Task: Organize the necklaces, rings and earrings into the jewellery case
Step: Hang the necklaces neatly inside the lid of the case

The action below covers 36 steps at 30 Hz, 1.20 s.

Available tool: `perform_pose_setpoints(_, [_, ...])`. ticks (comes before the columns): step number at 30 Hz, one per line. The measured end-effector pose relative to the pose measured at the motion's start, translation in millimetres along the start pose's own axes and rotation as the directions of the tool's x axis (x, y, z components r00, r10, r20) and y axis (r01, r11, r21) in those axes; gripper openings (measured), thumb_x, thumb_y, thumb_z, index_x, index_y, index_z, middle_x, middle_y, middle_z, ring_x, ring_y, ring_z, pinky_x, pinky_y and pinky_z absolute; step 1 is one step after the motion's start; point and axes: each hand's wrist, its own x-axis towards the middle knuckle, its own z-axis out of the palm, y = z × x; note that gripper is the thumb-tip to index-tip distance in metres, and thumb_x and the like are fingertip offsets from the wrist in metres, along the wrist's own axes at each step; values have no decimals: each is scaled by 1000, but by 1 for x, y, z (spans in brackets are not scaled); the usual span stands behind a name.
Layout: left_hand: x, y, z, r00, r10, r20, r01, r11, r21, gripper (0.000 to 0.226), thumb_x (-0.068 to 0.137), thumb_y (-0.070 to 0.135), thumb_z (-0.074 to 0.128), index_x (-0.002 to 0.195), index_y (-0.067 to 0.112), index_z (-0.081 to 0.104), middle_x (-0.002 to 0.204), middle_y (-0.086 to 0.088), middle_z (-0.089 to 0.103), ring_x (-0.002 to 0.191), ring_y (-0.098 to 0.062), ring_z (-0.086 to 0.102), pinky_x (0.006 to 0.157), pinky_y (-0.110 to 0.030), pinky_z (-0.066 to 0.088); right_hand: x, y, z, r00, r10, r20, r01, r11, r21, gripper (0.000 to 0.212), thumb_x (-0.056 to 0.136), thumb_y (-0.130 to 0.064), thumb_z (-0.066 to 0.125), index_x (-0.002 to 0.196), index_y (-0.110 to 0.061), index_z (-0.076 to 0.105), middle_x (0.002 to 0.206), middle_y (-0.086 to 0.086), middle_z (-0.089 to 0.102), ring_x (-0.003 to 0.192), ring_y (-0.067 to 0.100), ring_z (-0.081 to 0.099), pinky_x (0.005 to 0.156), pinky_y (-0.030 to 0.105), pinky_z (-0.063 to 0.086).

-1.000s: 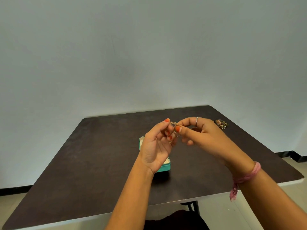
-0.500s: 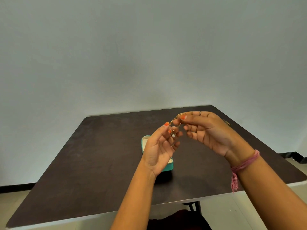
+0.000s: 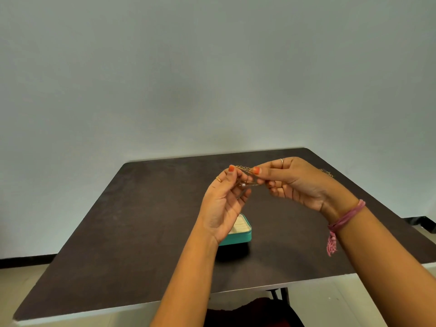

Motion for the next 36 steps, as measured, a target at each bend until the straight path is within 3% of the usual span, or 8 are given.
perform_pose_setpoints(8, [6,-5,-10,999,-29,-18,29,999,24,12,84,24,58,84,14,65,71,2,61,72,-9,60,77,-25,52,9,-4,-2,996,-89,18,85,857,-508,17,75,-22,75,90,-14,76,79,10,72,61,6,53,59,20,45])
perform_pose_setpoints(12, [11,-11,-16,998,-12,-62,13,1000,9,9,87,19,56,88,12,63,69,3,63,70,-7,62,78,-24,52,20,-1,-1,977,-212,-39,157,825,-543,8,88,-21,64,87,-20,72,73,-5,71,59,-1,55,56,16,46])
perform_pose_setpoints(17, [18,-24,-23,996,-32,-88,38,997,68,13,88,7,58,99,8,62,80,-1,69,78,-10,65,74,-22,54,35,10,8,946,-310,-97,216,824,-524,16,96,-14,54,87,-20,66,79,-4,69,60,-2,56,54,13,47])
perform_pose_setpoints(22, [27,-26,-32,981,-97,-167,82,992,-93,25,85,-2,61,109,5,64,94,-9,71,83,-16,70,75,-26,58,54,25,10,885,-440,-153,252,727,-638,14,96,-19,53,96,-19,67,84,-5,70,64,3,62,54,6,41])
perform_pose_setpoints(26, [32,-28,-39,976,-108,-187,95,992,-77,27,84,-3,62,108,9,65,100,-8,72,89,-19,70,82,-32,56,65,27,11,853,-504,-138,247,622,-743,14,96,-18,53,96,-21,66,76,-11,65,64,2,62,61,4,42])
perform_pose_setpoints(30, [39,-21,-58,969,-68,-236,87,994,69,30,85,-5,61,112,9,64,106,-5,72,88,-16,70,76,-27,55,78,28,8,853,-510,-112,230,559,-797,13,94,-19,55,95,-23,68,77,-10,66,65,-3,59,61,4,41])
perform_pose_setpoints(33, [48,-18,-84,908,39,-418,87,956,279,22,89,2,60,109,12,64,99,-3,72,79,-10,66,65,-22,50,88,32,5,871,-481,-94,196,517,-833,14,95,-23,55,97,-23,69,76,-15,62,67,0,57,65,13,43])
perform_pose_setpoints(36, [53,-25,-124,792,236,-563,224,746,628,12,91,16,59,101,21,64,100,0,68,86,-11,63,69,-24,48,96,40,3,880,-467,-85,170,478,-862,15,94,-25,56,98,-23,70,76,-17,53,67,0,51,65,21,38])
